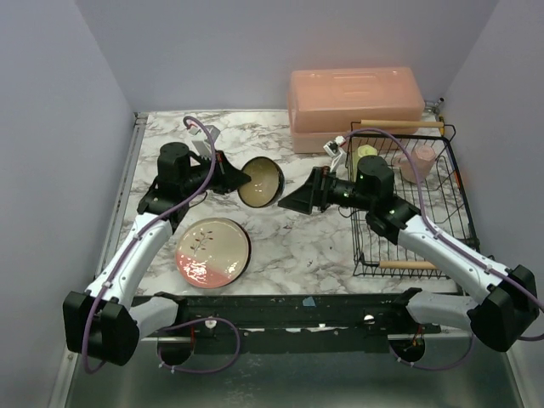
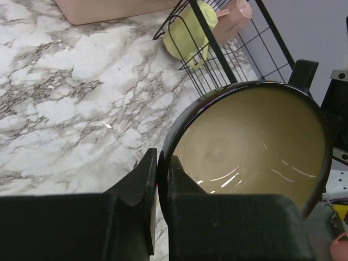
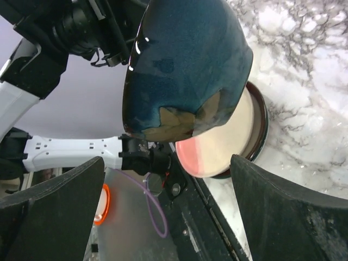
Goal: Load the mixed dishes into the dish rack
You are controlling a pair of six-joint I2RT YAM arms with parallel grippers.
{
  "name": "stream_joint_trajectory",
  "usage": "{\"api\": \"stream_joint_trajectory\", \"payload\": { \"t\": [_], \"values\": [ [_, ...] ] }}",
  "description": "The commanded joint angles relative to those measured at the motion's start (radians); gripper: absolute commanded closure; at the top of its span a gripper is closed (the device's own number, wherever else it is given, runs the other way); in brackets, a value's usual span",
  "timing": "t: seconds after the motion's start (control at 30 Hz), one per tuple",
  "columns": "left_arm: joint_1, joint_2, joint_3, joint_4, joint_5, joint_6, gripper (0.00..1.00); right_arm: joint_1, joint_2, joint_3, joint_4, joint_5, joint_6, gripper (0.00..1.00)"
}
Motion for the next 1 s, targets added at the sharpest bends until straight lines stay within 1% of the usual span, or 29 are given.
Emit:
{"api": "stream_joint_trajectory", "payload": {
  "t": [0.0, 0.13, 0.2, 0.4, 0.5, 0.6, 0.77, 0.97],
  "values": [
    [0.031, 0.038, 0.026, 0.201, 0.192, -0.077, 1.00, 0.022, 0.041, 0.053, 0.075, 0.107, -0.015, 0.00],
    [0.031, 0.044, 0.004, 0.213, 0.190, -0.068, 1.00, 0.047, 0.060, 0.020, 0.157, 0.155, 0.030, 0.00],
    [0.031, 0.045, 0.000, 0.212, 0.184, -0.068, 1.00, 0.052, 0.073, 0.020, 0.172, 0.169, 0.044, 0.00],
    [0.031, 0.047, 0.000, 0.203, 0.170, -0.061, 1.00, 0.064, 0.124, 0.049, 0.199, 0.160, 0.083, 0.00],
    [0.031, 0.047, -0.001, 0.200, 0.167, -0.062, 1.00, 0.071, 0.127, 0.035, 0.235, 0.164, 0.116, 0.00],
    [0.030, 0.044, -0.002, 0.193, 0.151, -0.057, 1.00, 0.074, 0.118, 0.012, 0.272, 0.168, 0.143, 0.03],
    [0.024, 0.044, 0.003, 0.179, 0.138, -0.046, 1.00, 0.080, 0.115, 0.000, 0.278, 0.180, 0.151, 0.05],
    [-0.001, 0.041, 0.014, 0.142, 0.103, -0.012, 1.00, 0.090, 0.120, 0.000, 0.271, 0.191, 0.163, 0.03]
  ]
}}
